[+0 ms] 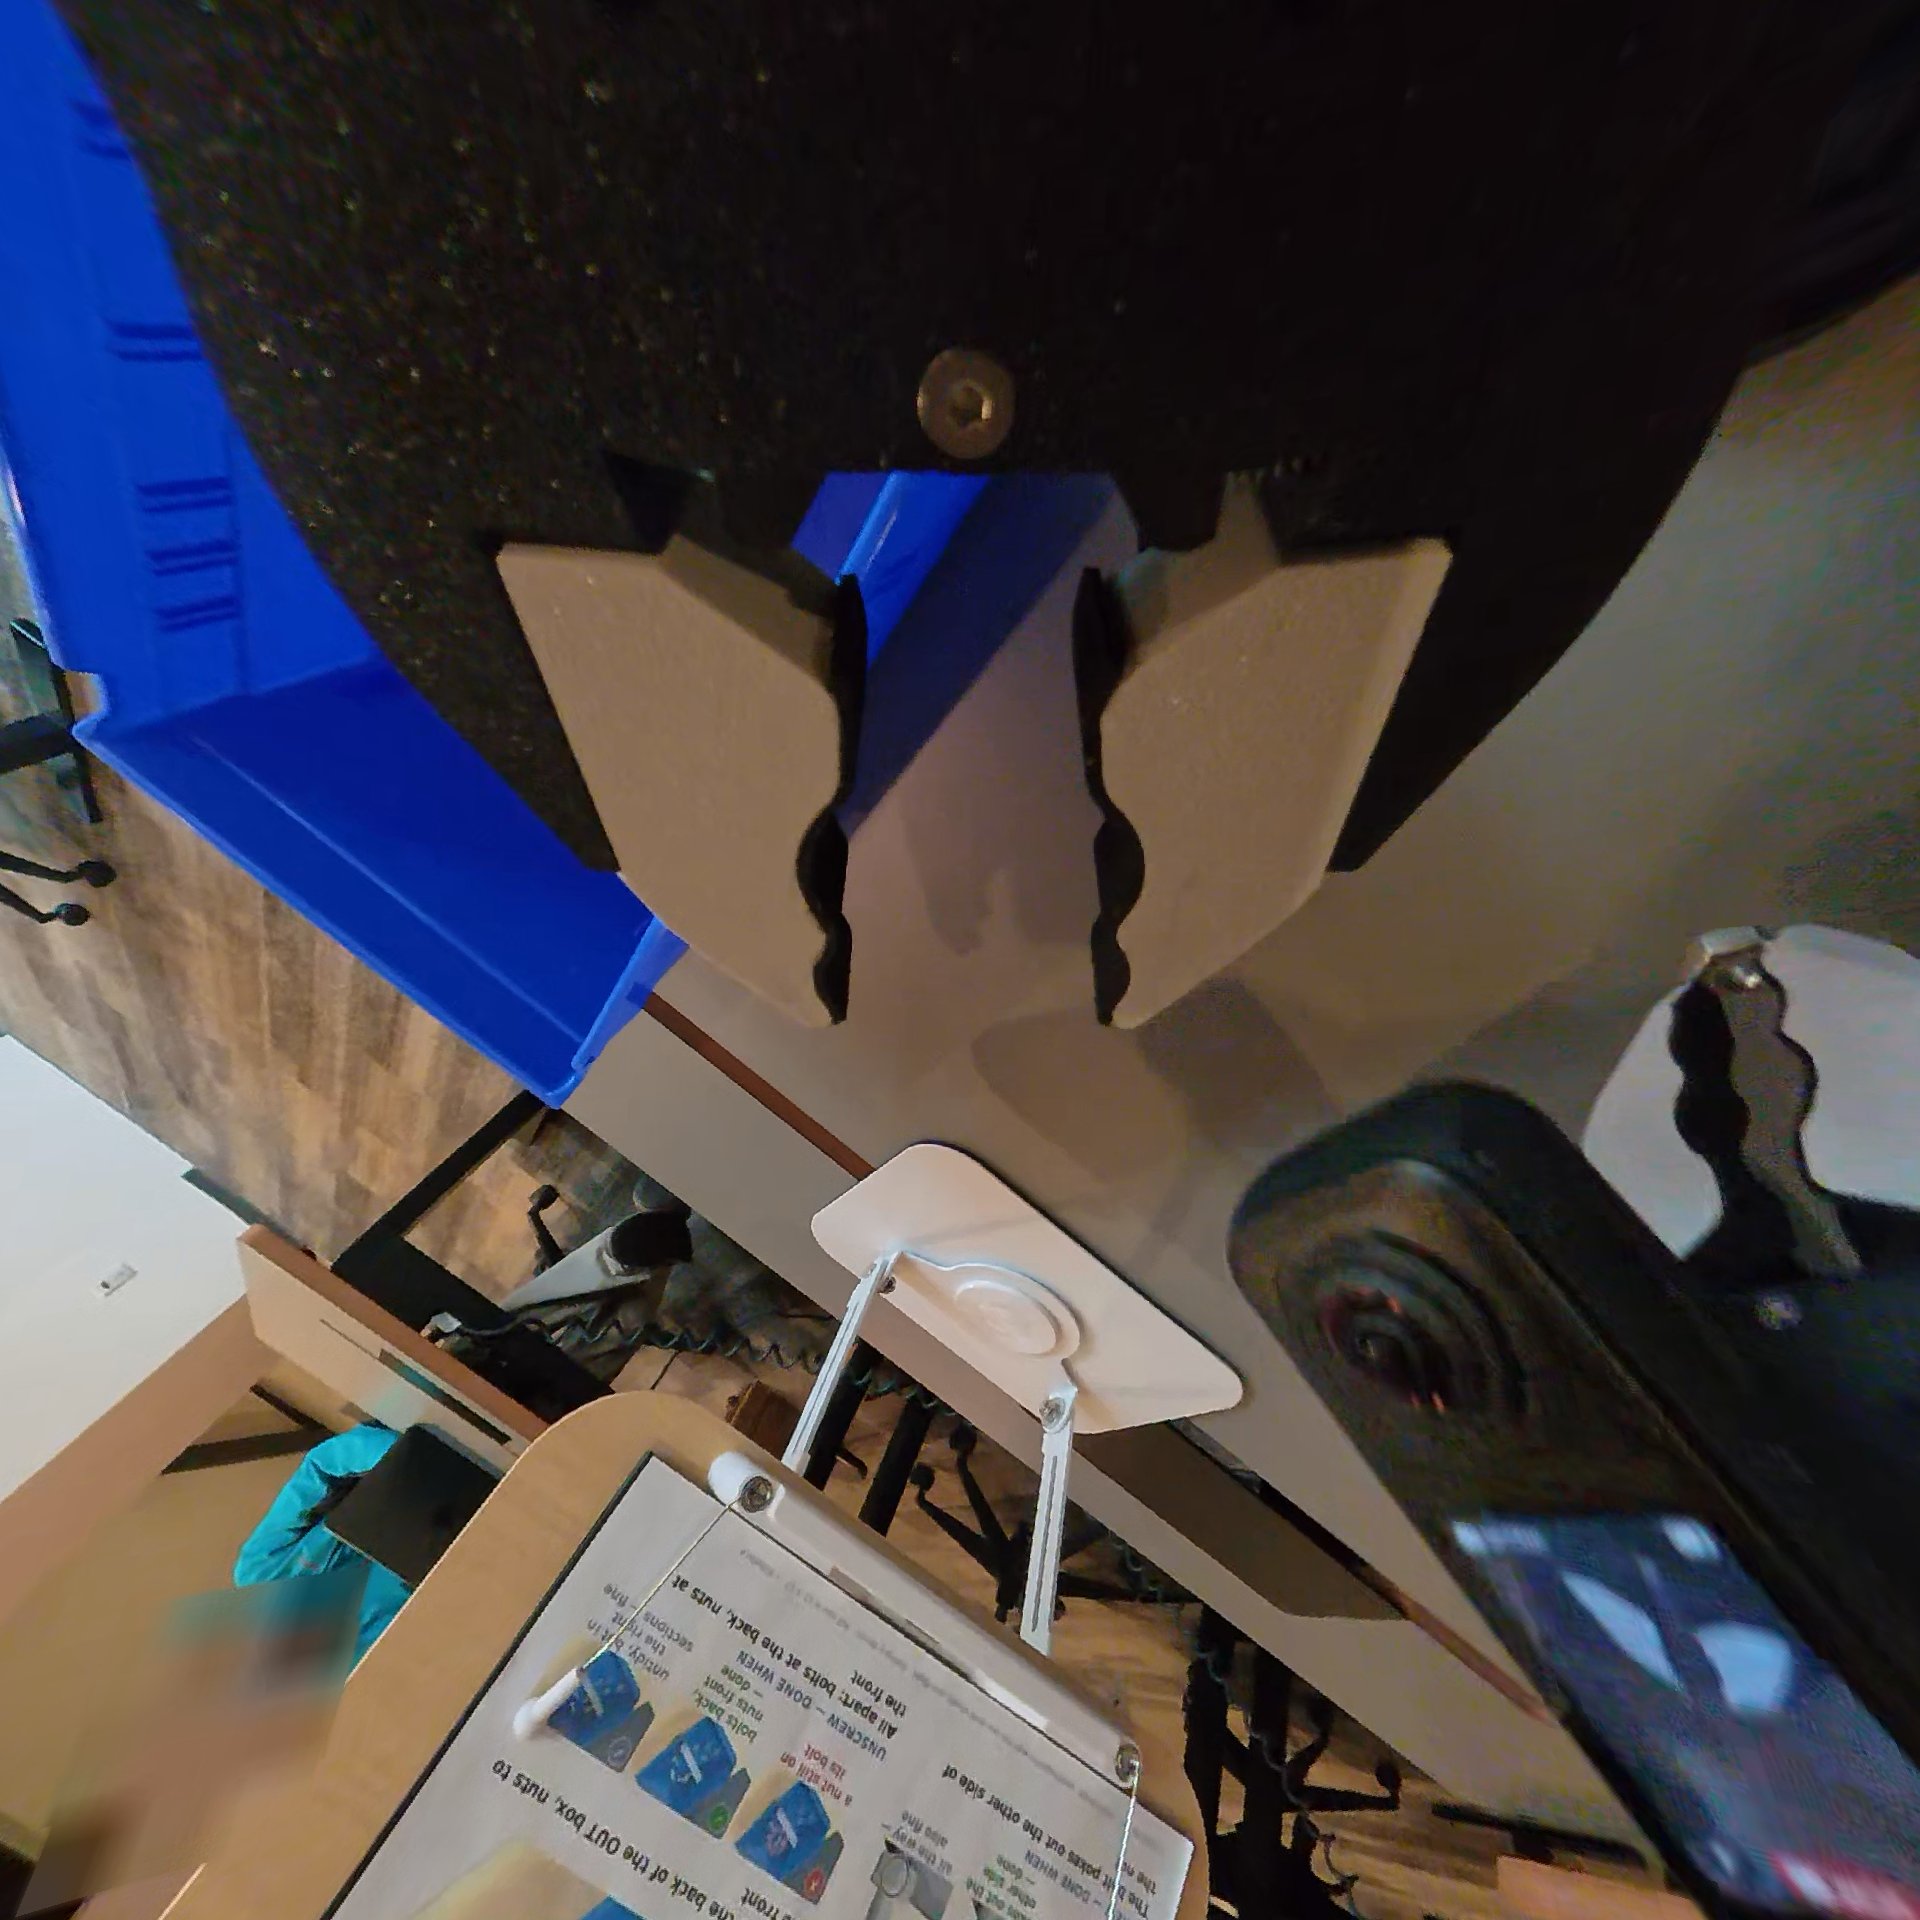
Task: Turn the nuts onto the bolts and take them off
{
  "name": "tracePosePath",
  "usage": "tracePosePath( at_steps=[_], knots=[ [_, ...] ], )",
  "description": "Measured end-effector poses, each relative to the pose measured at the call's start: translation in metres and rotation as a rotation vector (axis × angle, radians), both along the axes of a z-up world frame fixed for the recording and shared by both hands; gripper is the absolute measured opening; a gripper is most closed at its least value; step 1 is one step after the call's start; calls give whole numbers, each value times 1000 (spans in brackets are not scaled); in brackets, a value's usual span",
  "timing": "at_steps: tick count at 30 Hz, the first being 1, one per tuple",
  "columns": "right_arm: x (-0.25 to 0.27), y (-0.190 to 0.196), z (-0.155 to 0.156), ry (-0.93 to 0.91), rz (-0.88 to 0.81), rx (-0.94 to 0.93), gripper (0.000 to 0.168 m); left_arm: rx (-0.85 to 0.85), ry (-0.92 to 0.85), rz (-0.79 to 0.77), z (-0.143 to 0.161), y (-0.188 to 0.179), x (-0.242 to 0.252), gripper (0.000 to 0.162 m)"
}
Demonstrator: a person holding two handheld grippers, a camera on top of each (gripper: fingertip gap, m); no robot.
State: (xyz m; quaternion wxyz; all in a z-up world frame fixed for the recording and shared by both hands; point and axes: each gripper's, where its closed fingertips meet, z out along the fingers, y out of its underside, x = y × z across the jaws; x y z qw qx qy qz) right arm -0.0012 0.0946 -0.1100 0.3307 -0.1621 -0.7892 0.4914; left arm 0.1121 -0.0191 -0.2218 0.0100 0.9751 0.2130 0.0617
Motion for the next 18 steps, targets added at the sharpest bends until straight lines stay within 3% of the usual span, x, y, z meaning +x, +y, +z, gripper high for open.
tracePosePath(
  at_steps=[8,18],
  knots=[
    [0,1,1,6,-3,6,44,-82,-68,15,-26,0,2,17],
    [2,1,3,12,0,-3,45,-138,-87,-17,-27,3,10,17]
  ],
)
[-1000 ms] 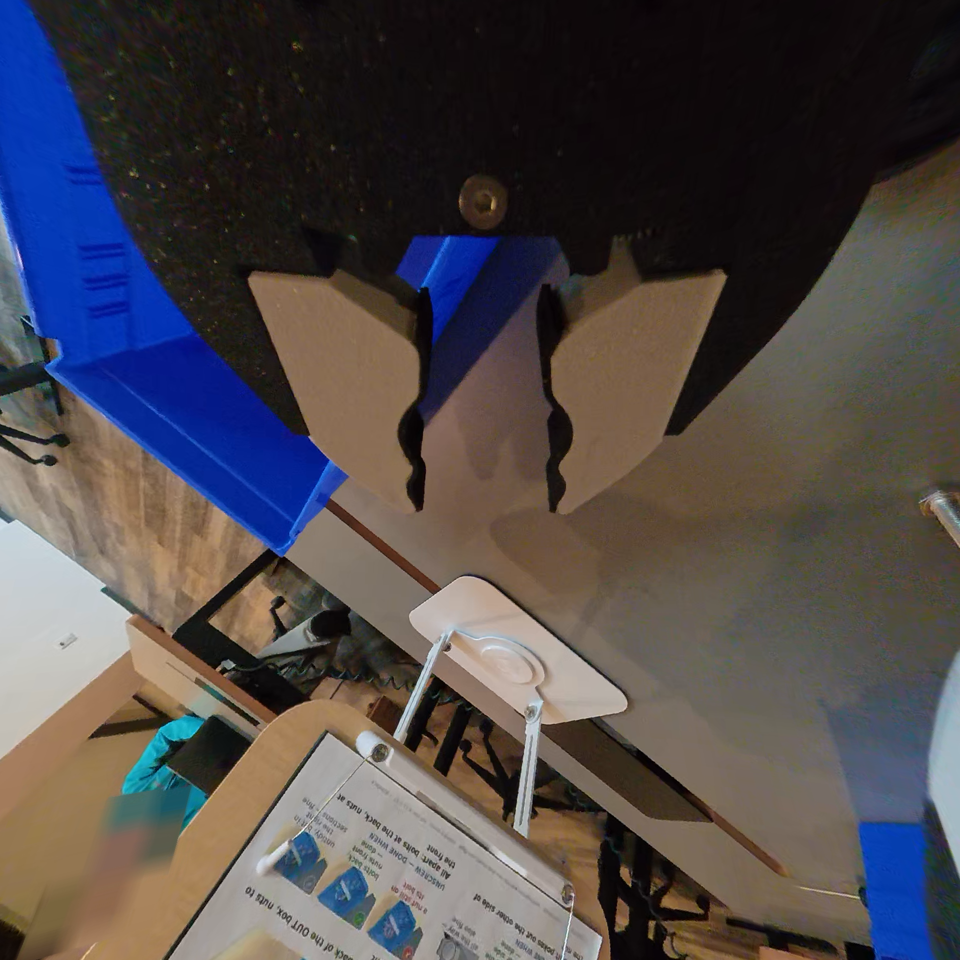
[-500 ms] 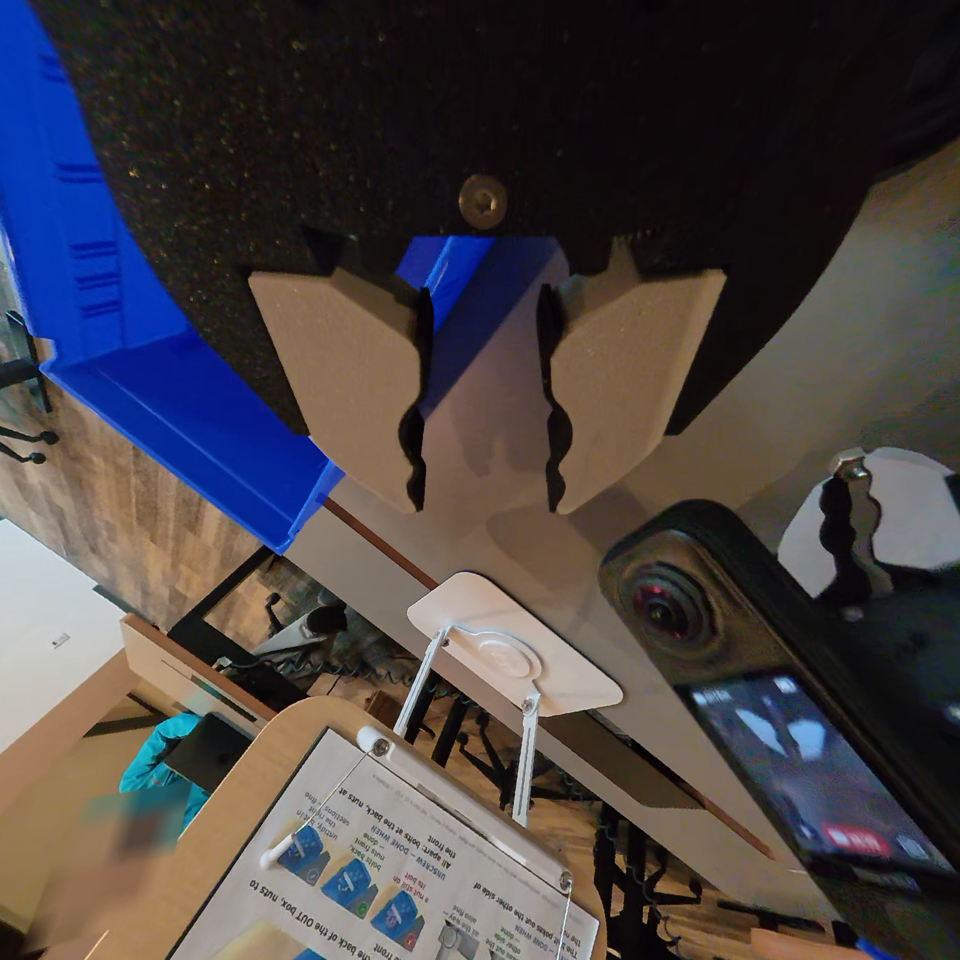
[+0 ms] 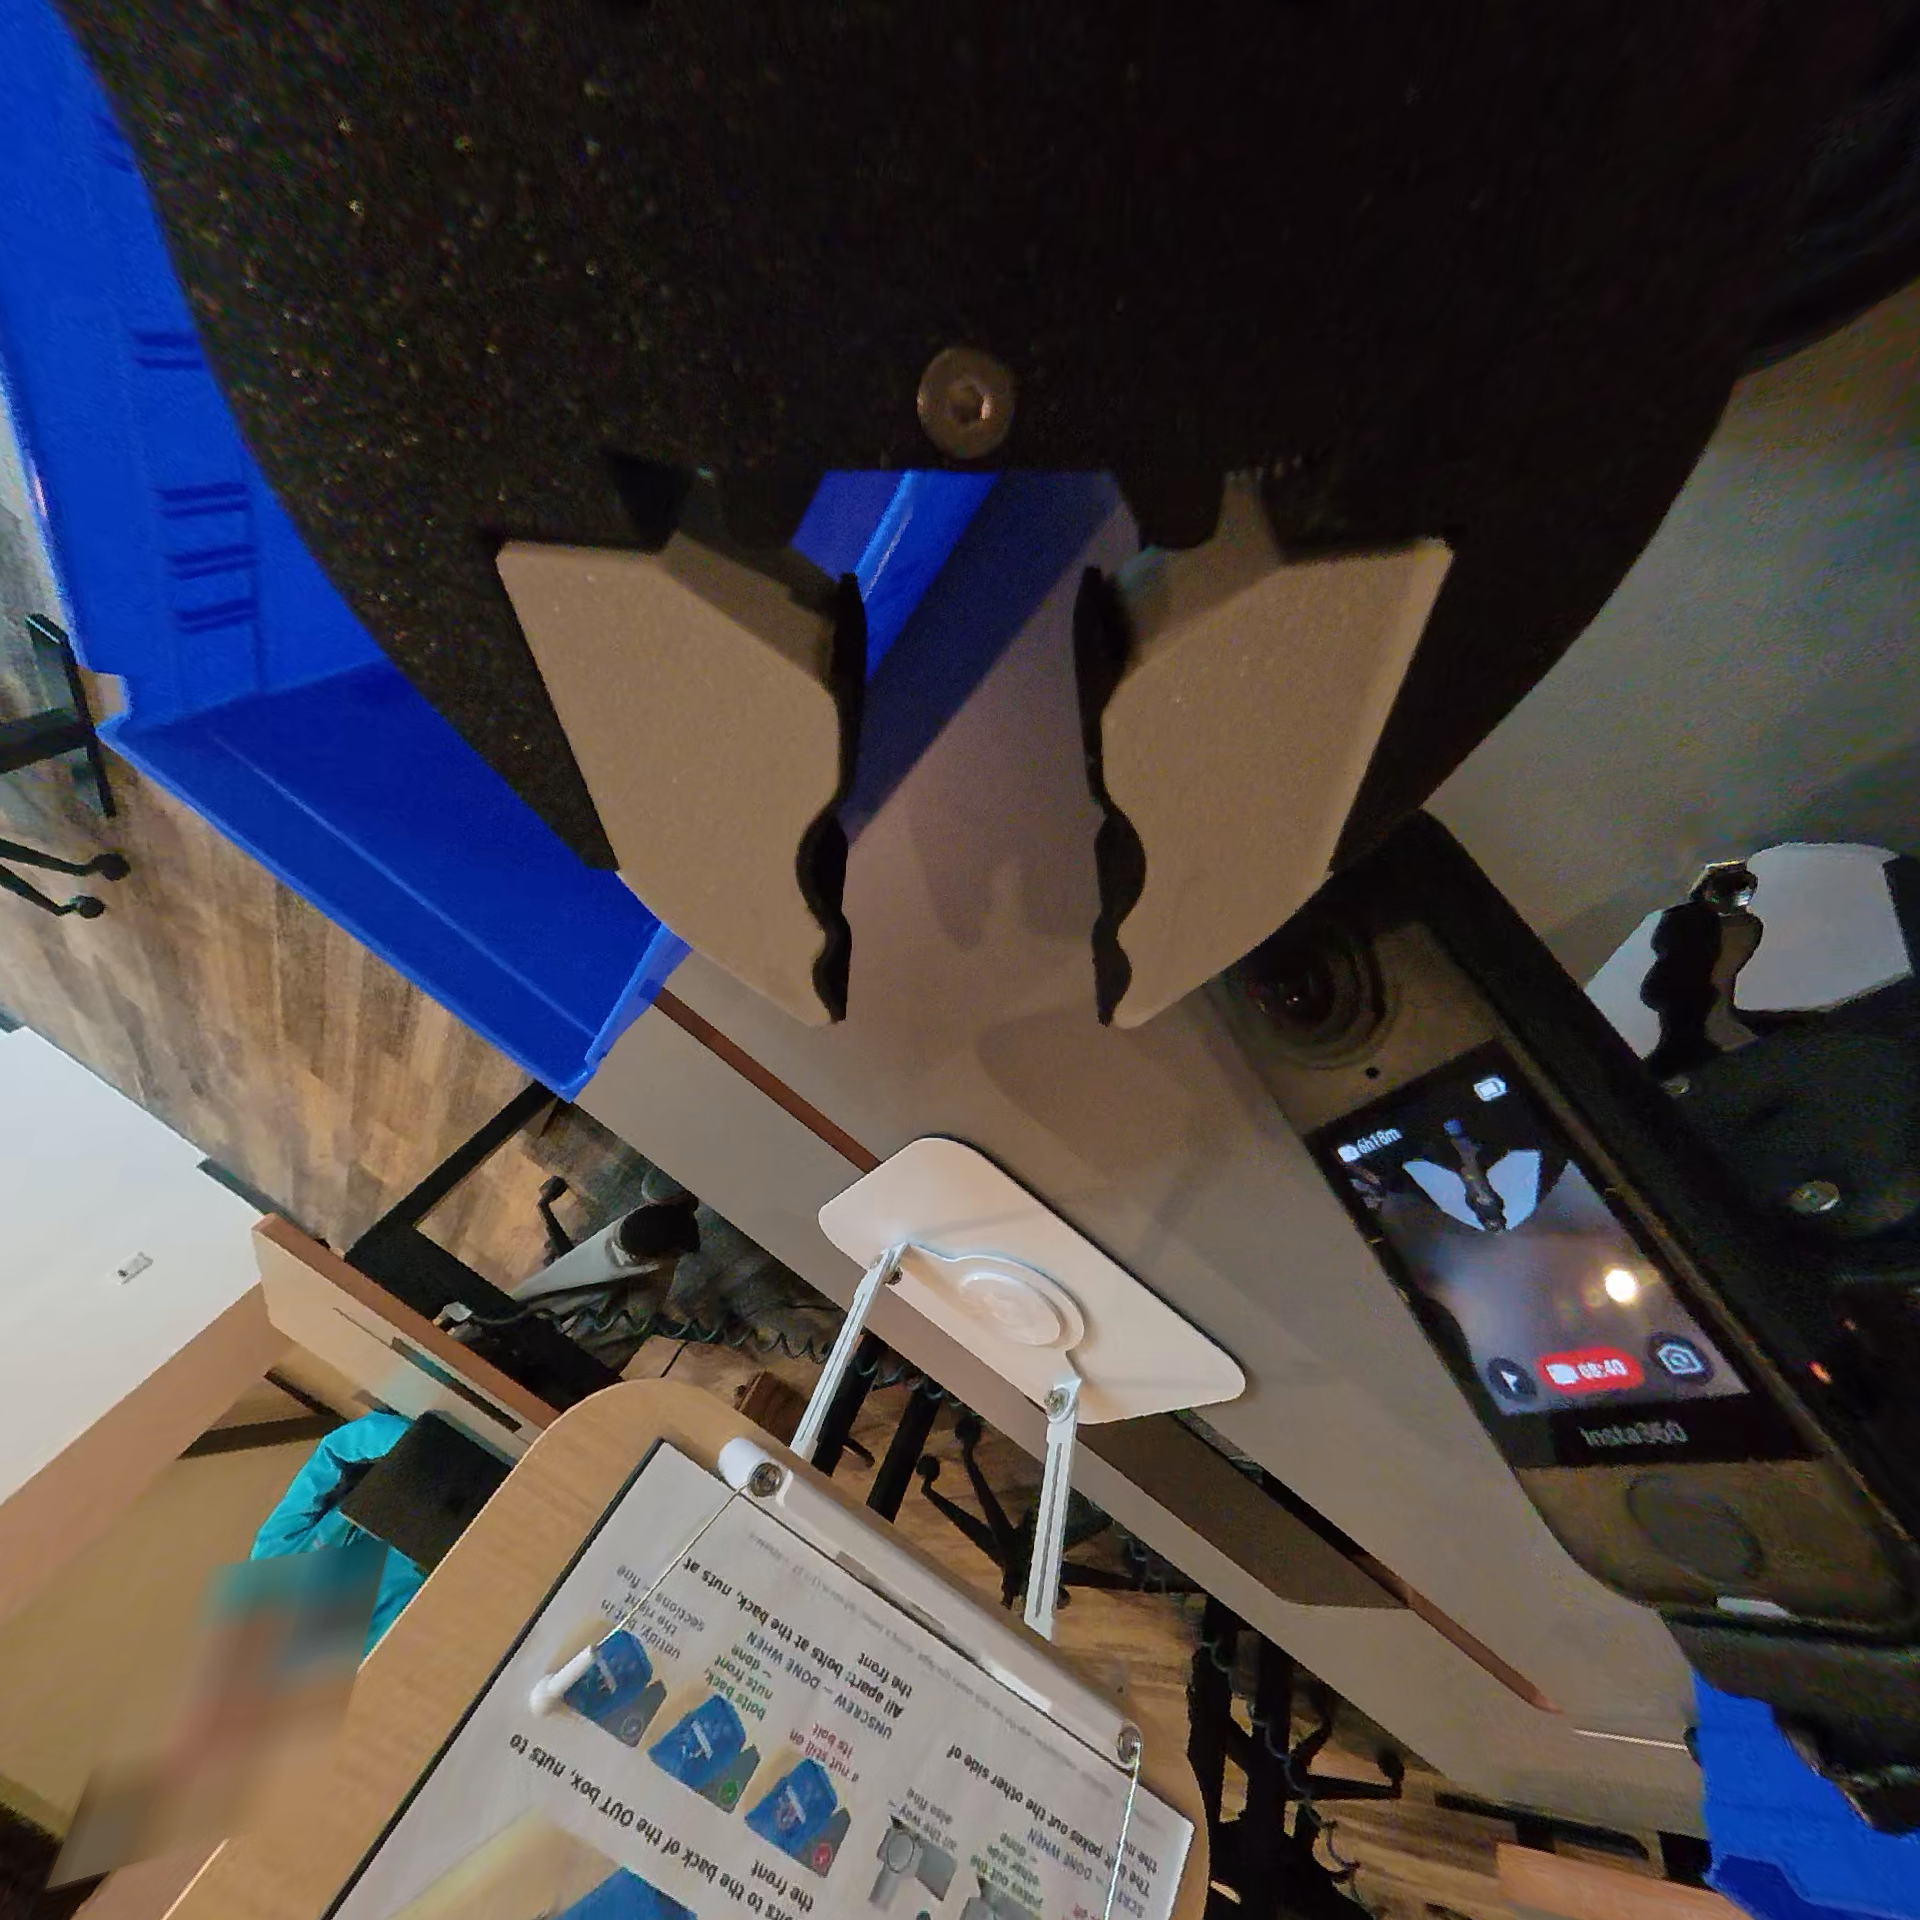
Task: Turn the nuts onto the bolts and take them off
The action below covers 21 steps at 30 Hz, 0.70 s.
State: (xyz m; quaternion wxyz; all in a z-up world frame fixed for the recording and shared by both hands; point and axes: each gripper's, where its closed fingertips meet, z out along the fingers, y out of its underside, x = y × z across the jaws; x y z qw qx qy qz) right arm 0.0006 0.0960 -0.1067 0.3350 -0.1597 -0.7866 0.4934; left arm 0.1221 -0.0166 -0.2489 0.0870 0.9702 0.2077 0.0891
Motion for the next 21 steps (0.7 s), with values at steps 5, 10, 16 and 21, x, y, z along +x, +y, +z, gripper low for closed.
tracePosePath(
  at_steps=[5,10,16,21],
  knots=[
    [0,-1,-1,-1,5,2,44,40,14,7,5,3,-1,35],
    [0,-1,-2,-4,6,9,44,167,99,30,26,5,-4,60],
    [0,0,-3,-6,3,11,45,530,382,111,57,-6,-15,73],
    [0,-2,-3,-13,9,7,44,764,559,239,61,-35,-11,78]
  ],
)
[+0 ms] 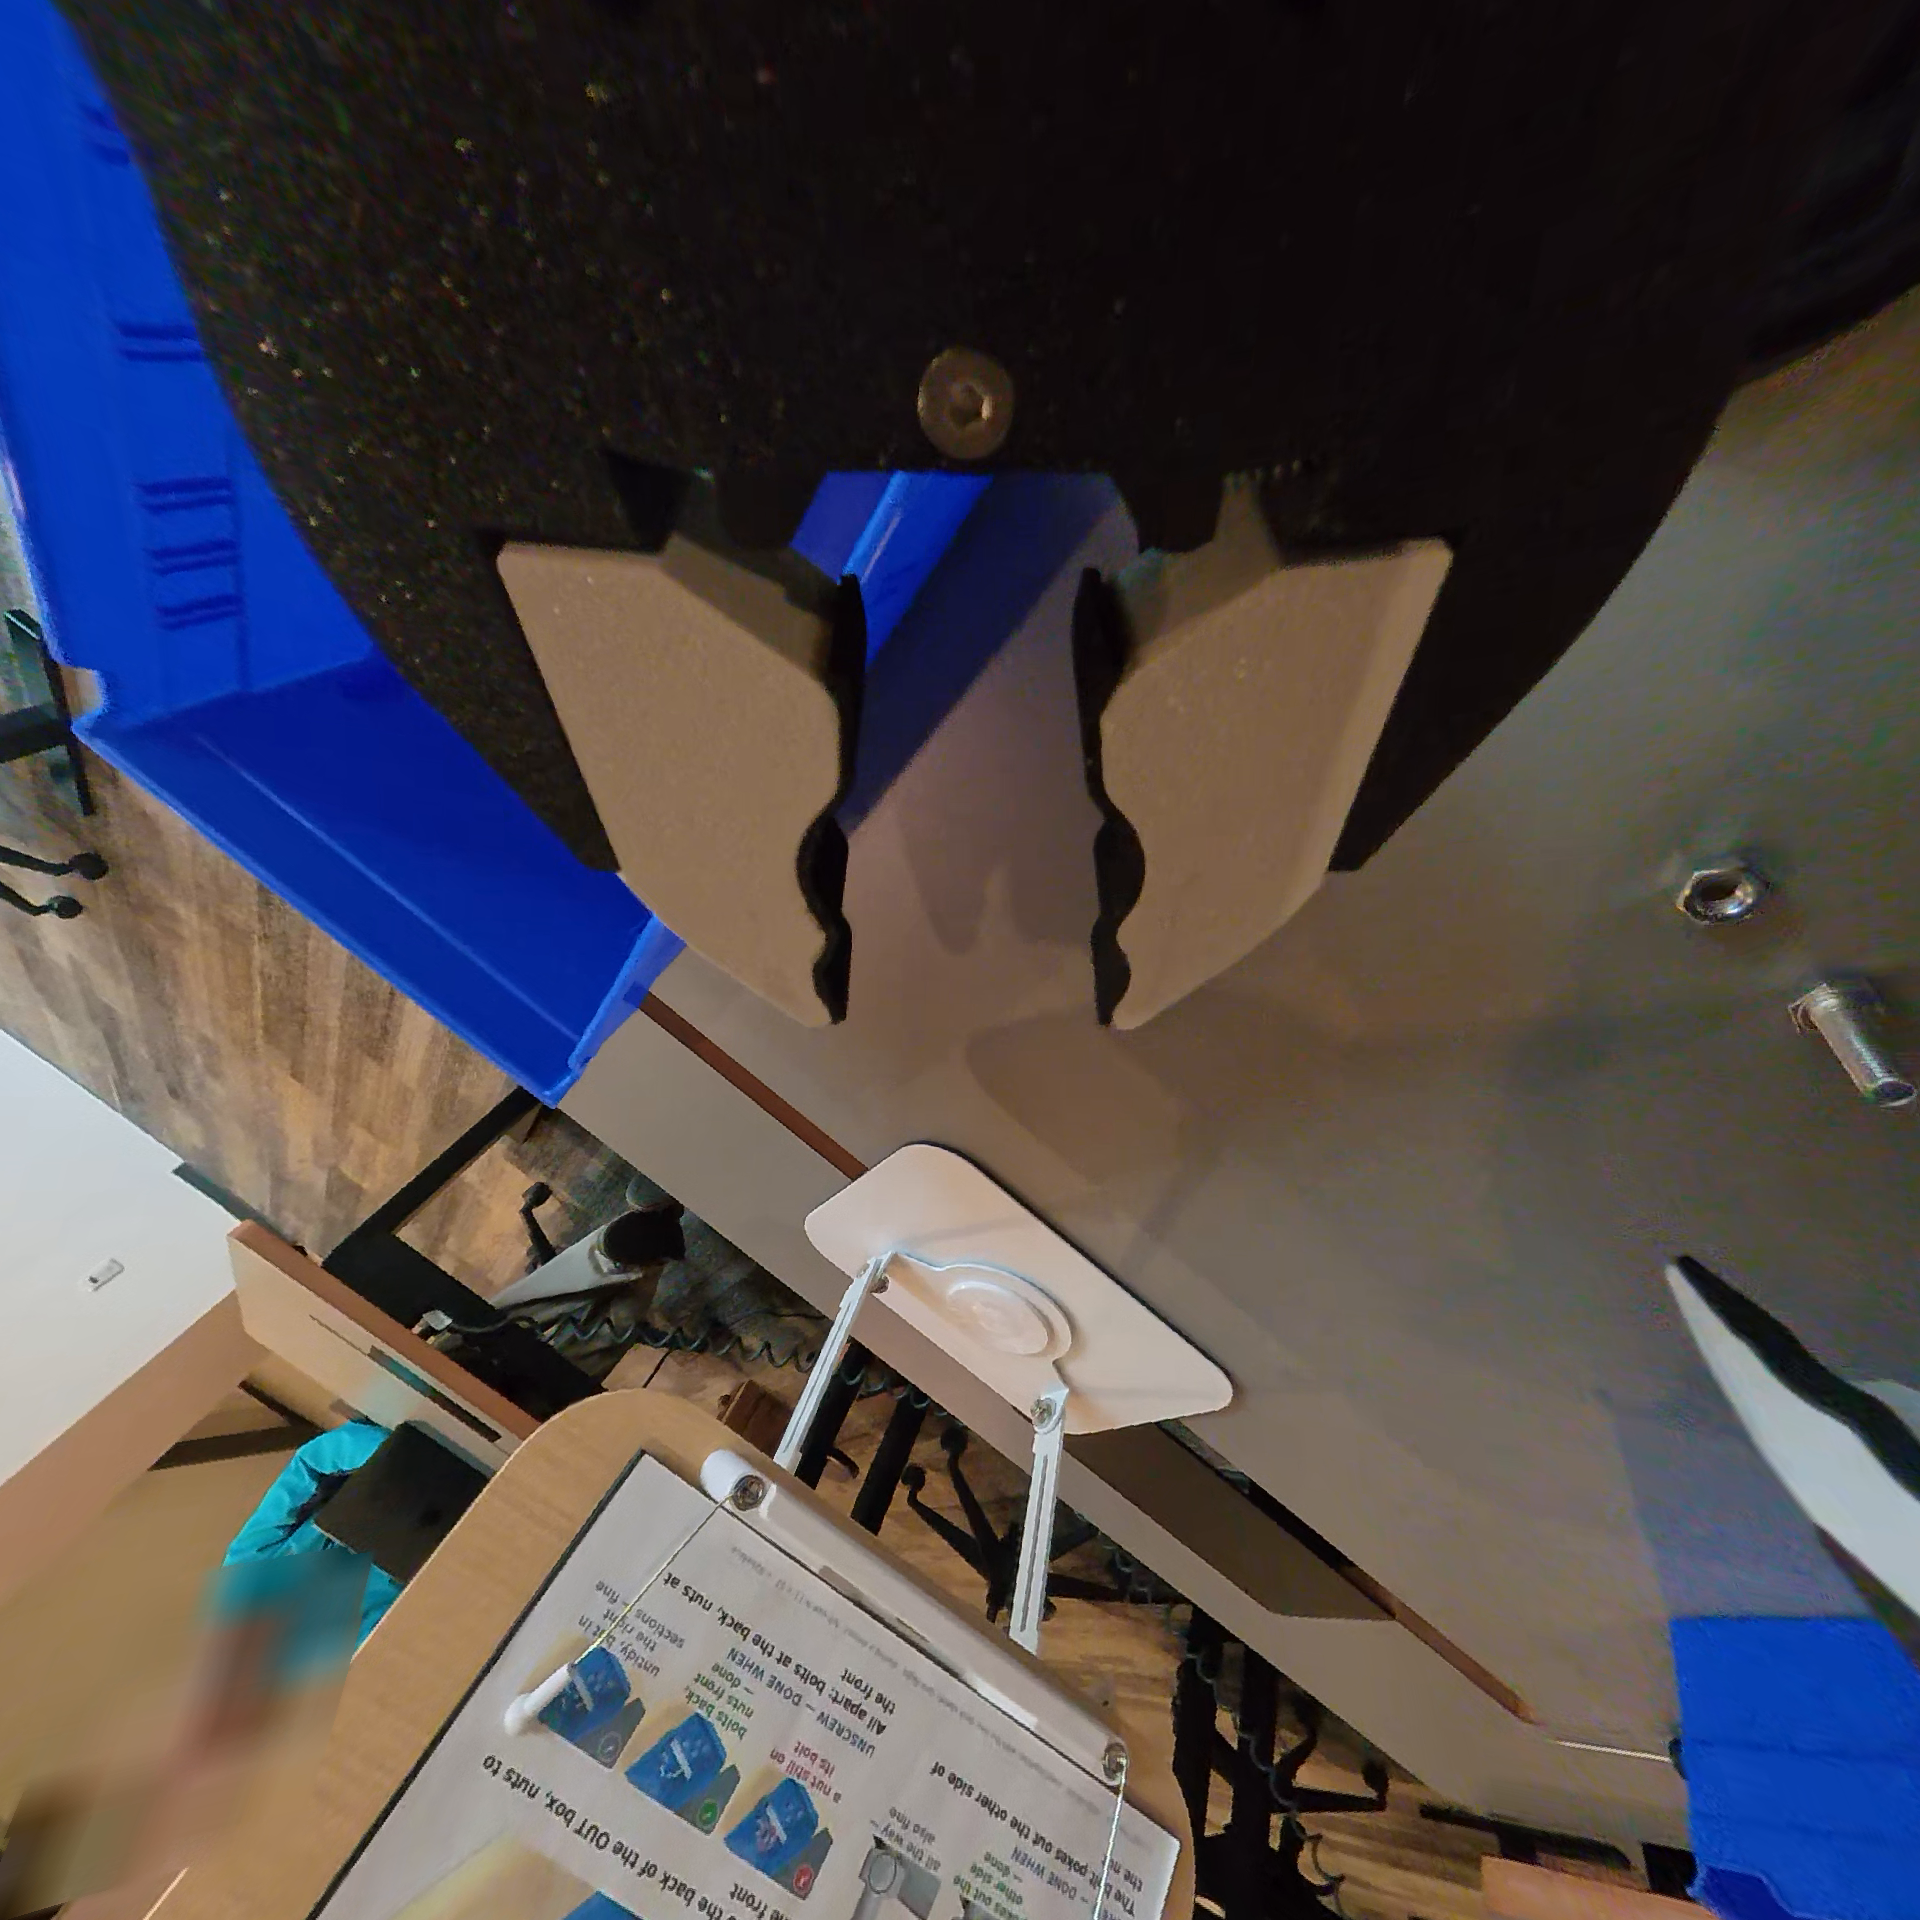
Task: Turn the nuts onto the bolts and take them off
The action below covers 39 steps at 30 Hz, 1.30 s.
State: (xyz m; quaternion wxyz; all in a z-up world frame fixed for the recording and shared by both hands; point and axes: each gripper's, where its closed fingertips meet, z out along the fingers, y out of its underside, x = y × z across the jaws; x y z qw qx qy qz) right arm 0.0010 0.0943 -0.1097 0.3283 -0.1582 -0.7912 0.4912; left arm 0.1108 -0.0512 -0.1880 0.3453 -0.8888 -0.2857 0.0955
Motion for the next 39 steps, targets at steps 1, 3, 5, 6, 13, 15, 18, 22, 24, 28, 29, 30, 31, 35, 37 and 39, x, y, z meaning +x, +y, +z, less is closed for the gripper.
tracePosePath(
  at_steps=[1,3,5,6,13,15,18,22,24,28,29,30,31,35,37,39],
  knots=[
    [0,0,0,0,1,3,44,6,6,3,-5,-6,4,75],
    [0,-1,-1,0,1,10,45,-11,-25,5,-19,-13,15,72],
    [1,-3,-2,-2,7,12,45,-58,-26,-5,-33,-18,19,67],
    [1,-3,-2,-3,10,15,45,-80,-14,-11,-37,-19,19,63],
    [3,-5,-3,-8,18,15,45,-139,-23,-79,-54,-10,17,45],
    [3,-5,-2,-7,19,11,45,-134,-26,-83,-57,-8,15,42],
    [3,-5,-2,-10,21,3,45,-119,-32,-88,-60,-6,14,40],
    [3,-5,-2,-12,21,3,45,-99,-30,-95,-60,-6,15,38],
    [4,-6,-2,-11,24,7,45,-88,-24,-98,-60,-5,16,35],
    [4,-7,-3,-12,25,18,45,-48,-4,-101,-60,0,15,25],
    [4,-7,-3,-12,25,18,45,-35,-1,-99,-60,1,14,20],
    [4,-7,-3,-11,26,19,45,-23,2,-94,-60,1,14,20],
    [4,-8,-4,-11,26,19,45,-13,4,-91,-60,1,13,20],
    [6,-11,-6,-18,46,27,45,18,5,-105,-59,1,14,19],
    [11,-17,-5,-17,88,30,45,23,-15,-122,-58,0,16,19],
    [23,-30,0,-1,182,22,45,49,-23,-147,-48,2,21,18]
  ],
)
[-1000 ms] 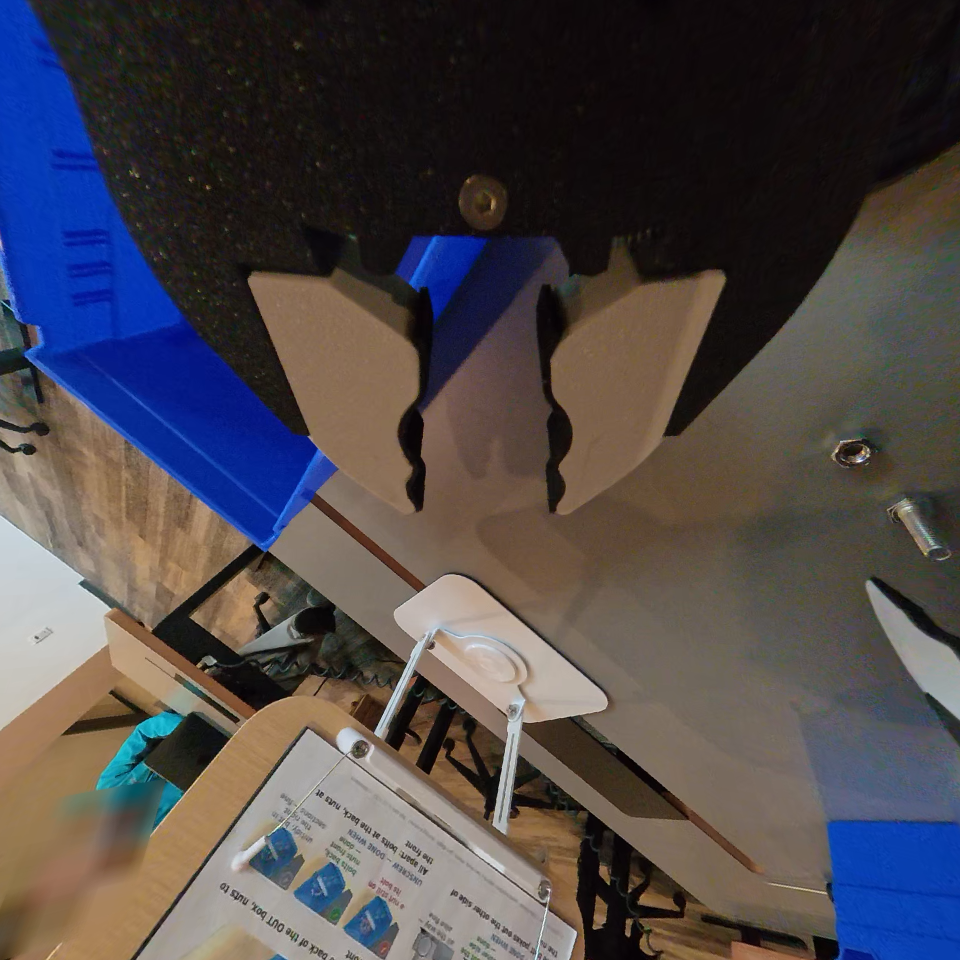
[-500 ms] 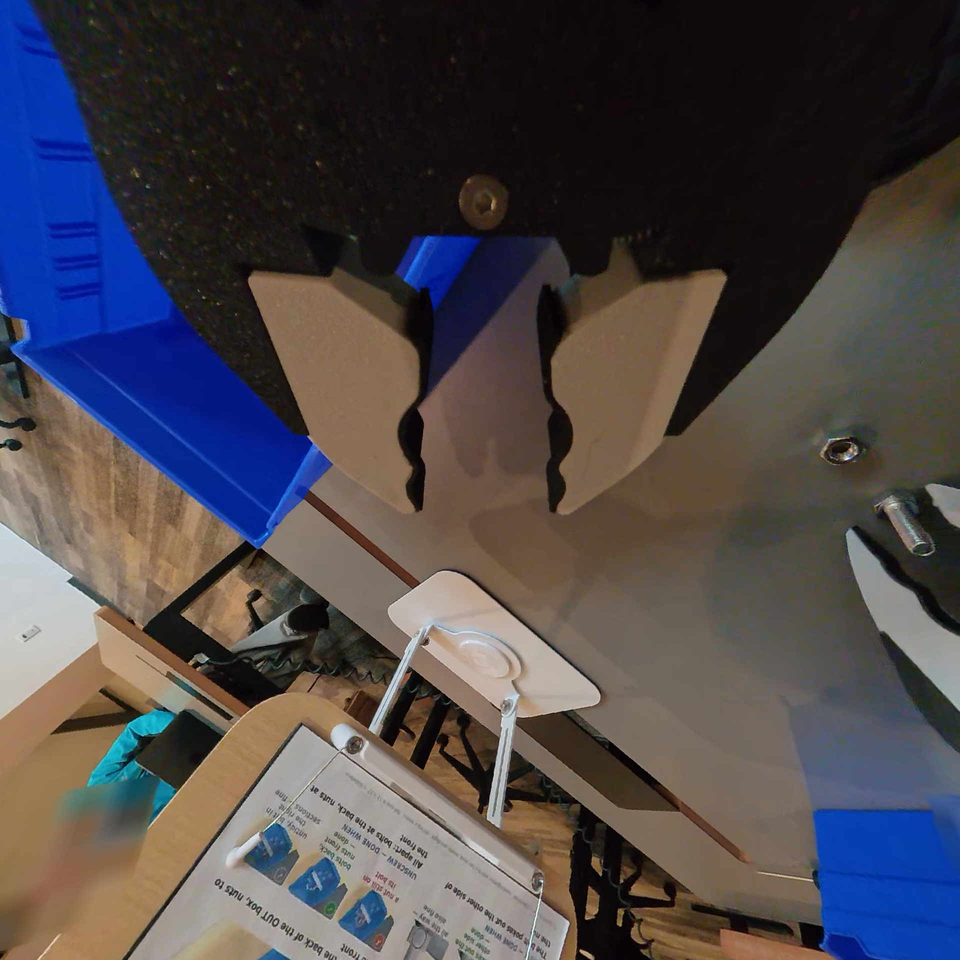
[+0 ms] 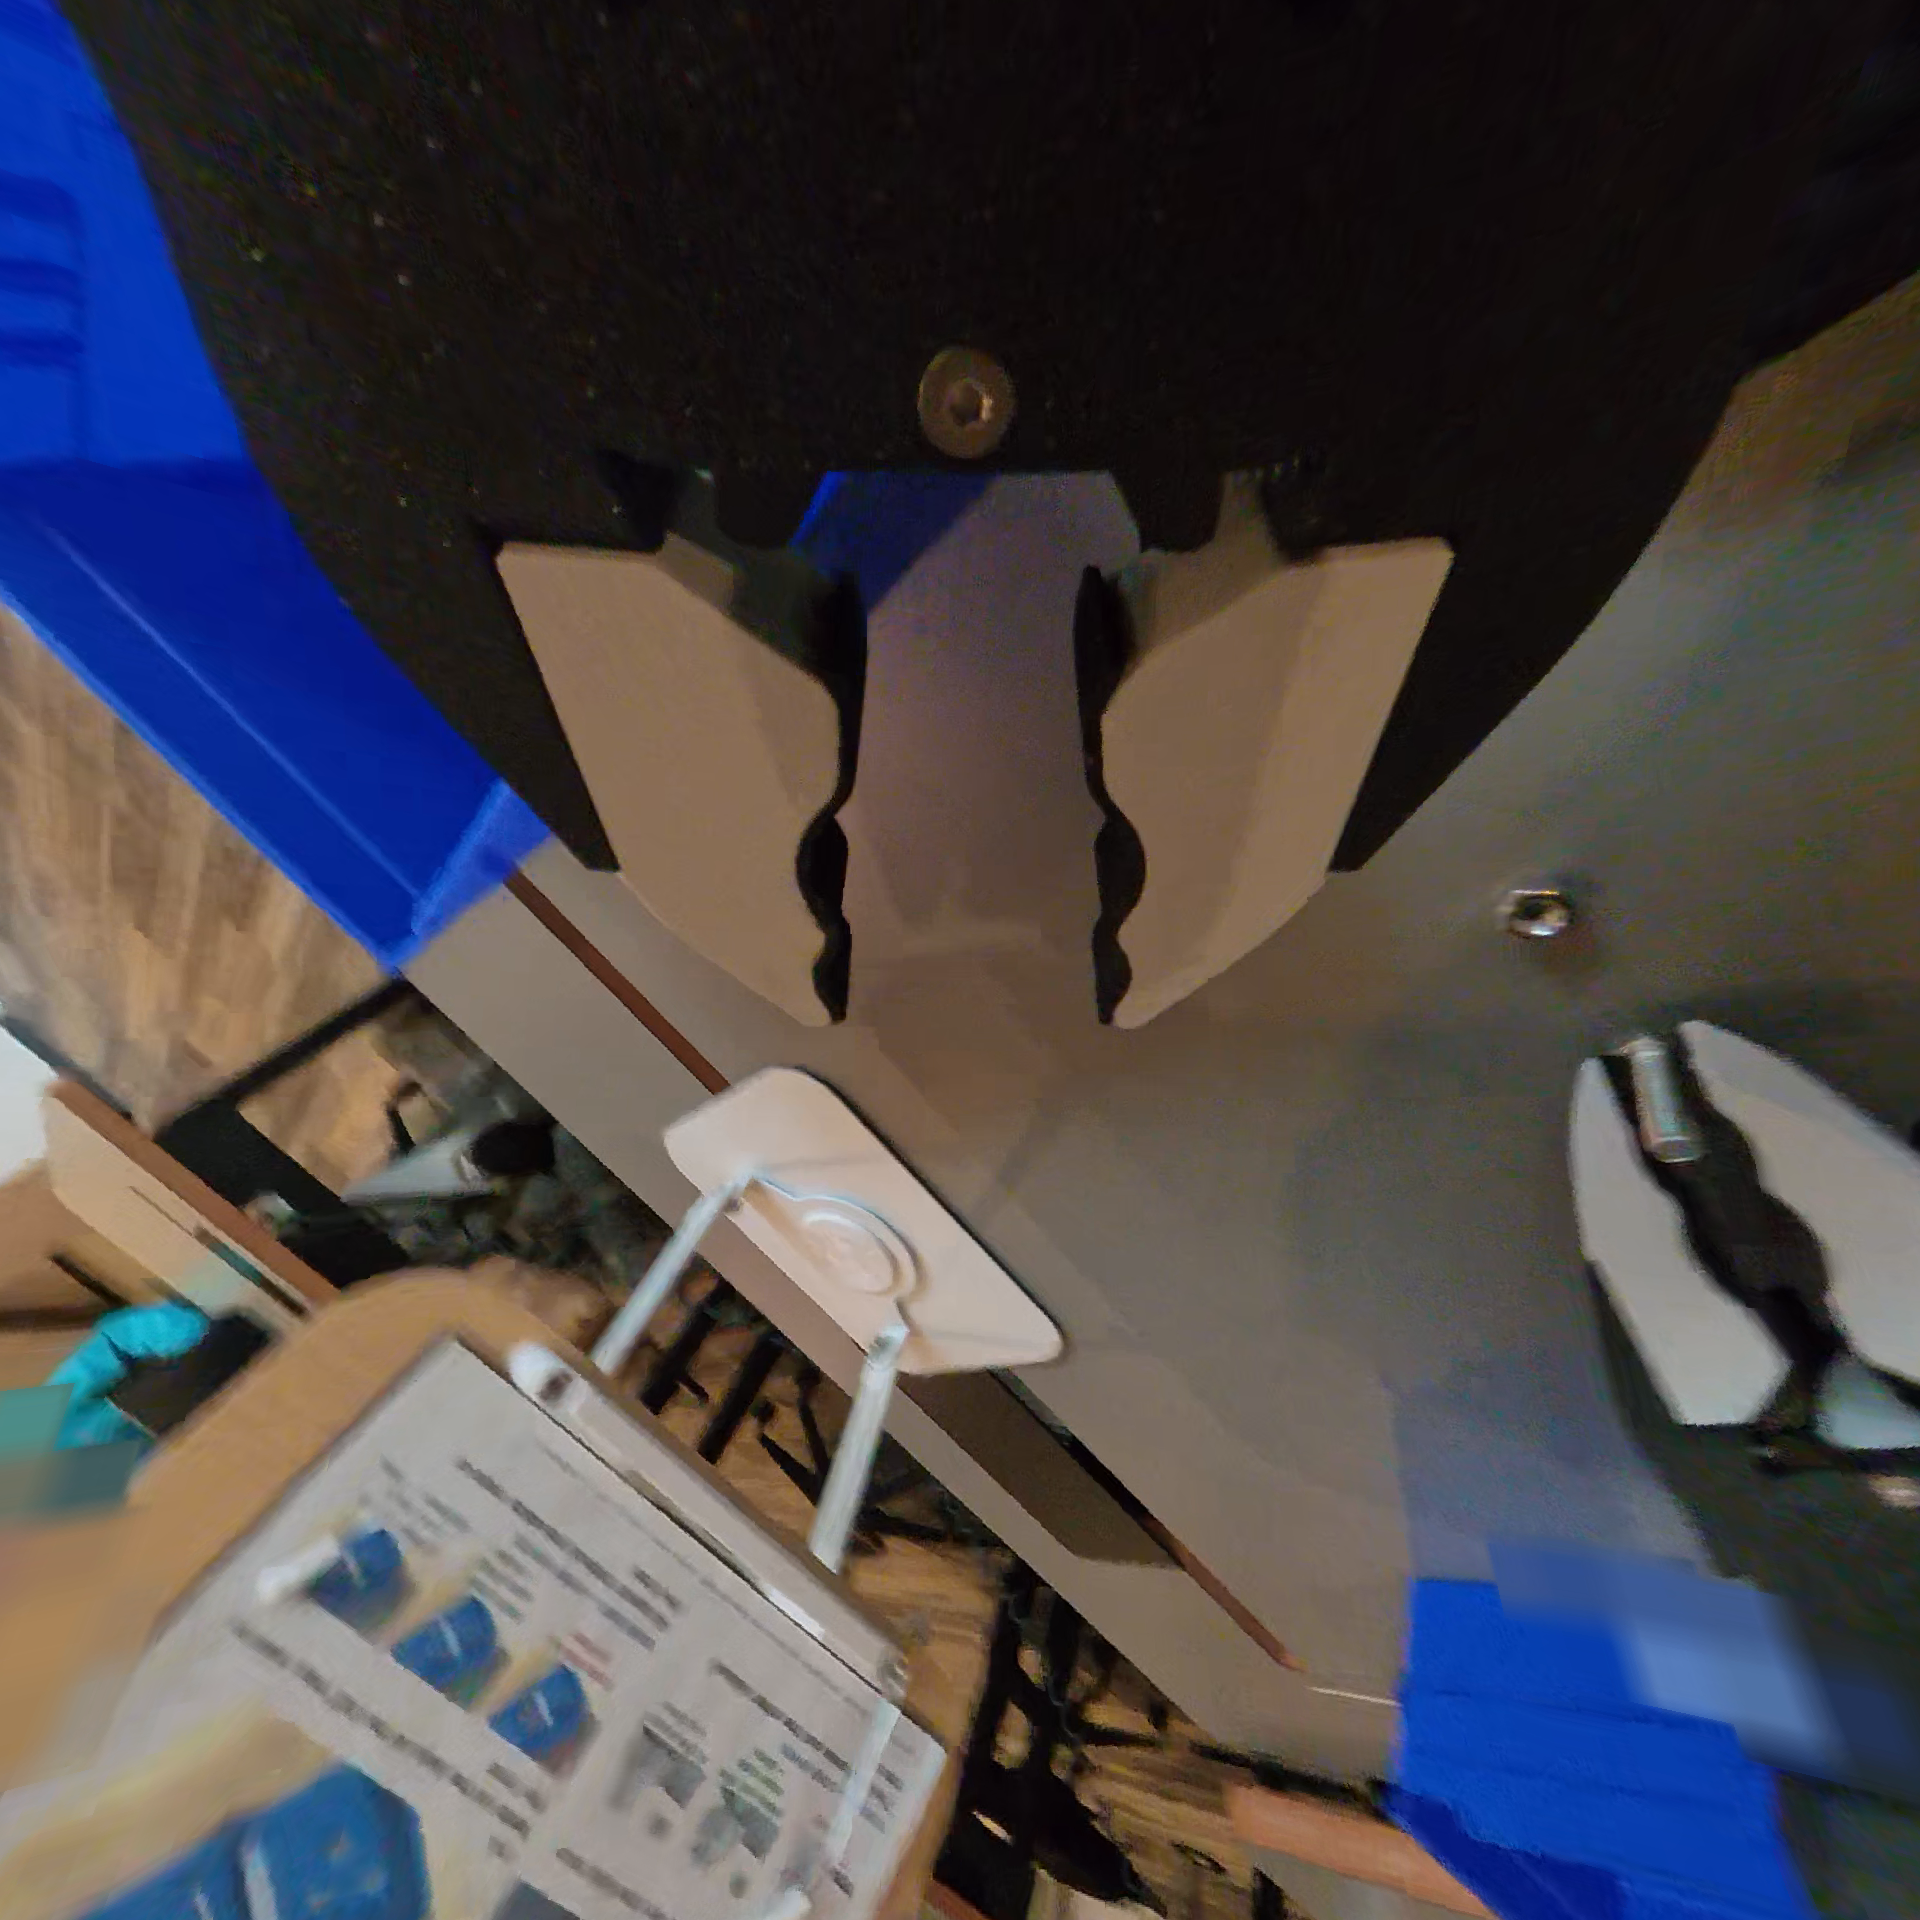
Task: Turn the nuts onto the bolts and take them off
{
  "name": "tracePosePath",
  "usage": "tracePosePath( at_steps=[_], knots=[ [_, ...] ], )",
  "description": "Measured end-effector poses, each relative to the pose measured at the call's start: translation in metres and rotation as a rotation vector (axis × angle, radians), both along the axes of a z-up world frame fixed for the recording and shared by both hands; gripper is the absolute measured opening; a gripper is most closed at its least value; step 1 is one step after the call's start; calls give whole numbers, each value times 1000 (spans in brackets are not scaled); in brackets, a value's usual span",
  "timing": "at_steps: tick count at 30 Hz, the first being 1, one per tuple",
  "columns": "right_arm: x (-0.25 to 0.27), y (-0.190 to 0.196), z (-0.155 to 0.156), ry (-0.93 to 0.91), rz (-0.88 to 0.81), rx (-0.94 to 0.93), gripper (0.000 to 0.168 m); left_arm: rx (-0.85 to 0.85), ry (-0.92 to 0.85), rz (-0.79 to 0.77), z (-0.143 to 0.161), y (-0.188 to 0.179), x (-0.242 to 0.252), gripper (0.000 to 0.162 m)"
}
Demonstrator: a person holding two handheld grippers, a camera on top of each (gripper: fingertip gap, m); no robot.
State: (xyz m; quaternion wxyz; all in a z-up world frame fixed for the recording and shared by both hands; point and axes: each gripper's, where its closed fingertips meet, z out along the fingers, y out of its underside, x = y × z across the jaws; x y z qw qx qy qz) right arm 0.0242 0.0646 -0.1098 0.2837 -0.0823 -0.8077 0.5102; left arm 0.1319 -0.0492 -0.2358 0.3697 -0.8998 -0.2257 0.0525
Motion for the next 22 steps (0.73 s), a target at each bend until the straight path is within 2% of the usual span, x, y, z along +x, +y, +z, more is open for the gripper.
tracePosePath(
  at_steps=[3,6,11,15,17,22],
  knots=[
    [34,-25,14,16,221,-14,43,35,5,-58,25,4,10,18],
    [82,-48,26,78,511,55,41,45,-5,-145,49,10,26,18],
    [149,-69,35,256,929,333,35,40,-31,-296,75,23,52,18],
    [183,-79,39,355,1189,528,31,20,-43,-386,86,33,67,18],
    [191,-81,34,380,1271,645,31,9,-41,-415,90,36,71,18],
    [187,-85,18,429,1342,876,29,20,-33,-458,101,43,76,18]
  ],
)
